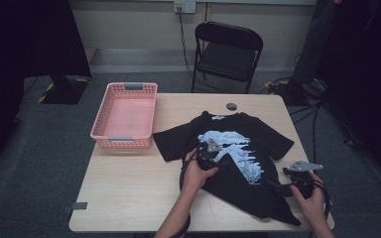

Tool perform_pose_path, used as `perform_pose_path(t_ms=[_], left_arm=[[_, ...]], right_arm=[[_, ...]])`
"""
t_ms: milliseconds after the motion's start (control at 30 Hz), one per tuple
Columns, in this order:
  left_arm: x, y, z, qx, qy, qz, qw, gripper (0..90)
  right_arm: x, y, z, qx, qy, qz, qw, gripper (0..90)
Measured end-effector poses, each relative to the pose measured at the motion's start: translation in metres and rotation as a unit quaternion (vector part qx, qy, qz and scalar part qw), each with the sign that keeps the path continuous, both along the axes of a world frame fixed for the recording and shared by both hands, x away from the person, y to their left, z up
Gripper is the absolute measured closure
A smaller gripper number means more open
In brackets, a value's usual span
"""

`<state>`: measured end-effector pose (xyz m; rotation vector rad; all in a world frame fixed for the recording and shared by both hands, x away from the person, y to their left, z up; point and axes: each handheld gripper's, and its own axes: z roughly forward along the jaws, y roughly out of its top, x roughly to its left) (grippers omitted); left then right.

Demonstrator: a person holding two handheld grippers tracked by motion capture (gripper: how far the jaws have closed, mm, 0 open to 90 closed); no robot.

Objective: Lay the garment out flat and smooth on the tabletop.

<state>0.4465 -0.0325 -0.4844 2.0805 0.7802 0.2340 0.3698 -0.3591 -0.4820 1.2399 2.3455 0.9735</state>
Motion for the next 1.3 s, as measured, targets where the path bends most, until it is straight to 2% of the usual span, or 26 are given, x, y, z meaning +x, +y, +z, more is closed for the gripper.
perform_pose_path(t_ms=[67, 200, 333, 400, 433, 533, 600, 733, 833, 967, 1133, 1300], left_arm=[[0.002, -0.002, -0.001, -0.003, 0.003, 0.000, 1.0000, 40.7], [0.004, -0.002, -0.004, -0.001, 0.004, 0.001, 1.0000, 50.3], [0.004, -0.003, -0.005, 0.008, 0.007, -0.013, 0.9999, 64.9], [0.003, -0.002, -0.002, 0.018, -0.005, -0.017, 0.9997, 72.3], [0.003, -0.002, -0.001, 0.018, -0.007, -0.018, 0.9997, 77.2], [-0.001, 0.001, 0.005, 0.004, -0.010, -0.027, 0.9996, 83.3], [-0.005, 0.003, 0.010, 0.003, -0.008, -0.033, 0.9994, 86.2], [-0.012, 0.009, 0.018, -0.022, 0.008, -0.041, 0.9989, 89.5], [-0.018, 0.013, 0.023, -0.027, 0.010, -0.049, 0.9984, 90.0], [-0.022, 0.017, 0.025, -0.038, 0.020, -0.047, 0.9980, 90.0], [-0.029, 0.017, 0.028, -0.042, 0.020, -0.053, 0.9975, 90.0], [-0.038, 0.025, 0.033, -0.042, 0.021, -0.056, 0.9974, 90.0]], right_arm=[[0.000, 0.000, 0.000, 0.000, 0.000, 0.000, 1.0000, 10.0], [0.000, 0.000, 0.000, 0.000, 0.000, 0.000, 1.0000, 10.0], [0.000, 0.000, 0.000, 0.000, 0.000, 0.000, 1.0000, 10.0], [0.000, 0.000, 0.000, 0.000, 0.000, 0.000, 1.0000, 10.0], [0.000, 0.000, 0.000, 0.000, 0.000, 0.000, 1.0000, 10.0], [0.000, 0.000, 0.000, 0.000, 0.000, 0.000, 1.0000, 10.0], [0.000, 0.000, 0.000, 0.000, 0.000, 0.000, 1.0000, 10.0], [0.000, 0.000, 0.000, 0.000, 0.000, 0.000, 1.0000, 10.0], [0.000, 0.000, 0.000, 0.000, 0.000, 0.000, 1.0000, 10.0], [0.000, 0.000, 0.000, 0.000, 0.000, 0.000, 1.0000, 10.0], [0.000, 0.000, 0.000, 0.000, 0.000, 0.000, 1.0000, 10.0], [0.000, 0.000, 0.000, 0.000, 0.000, 0.000, 1.0000, 10.0]])
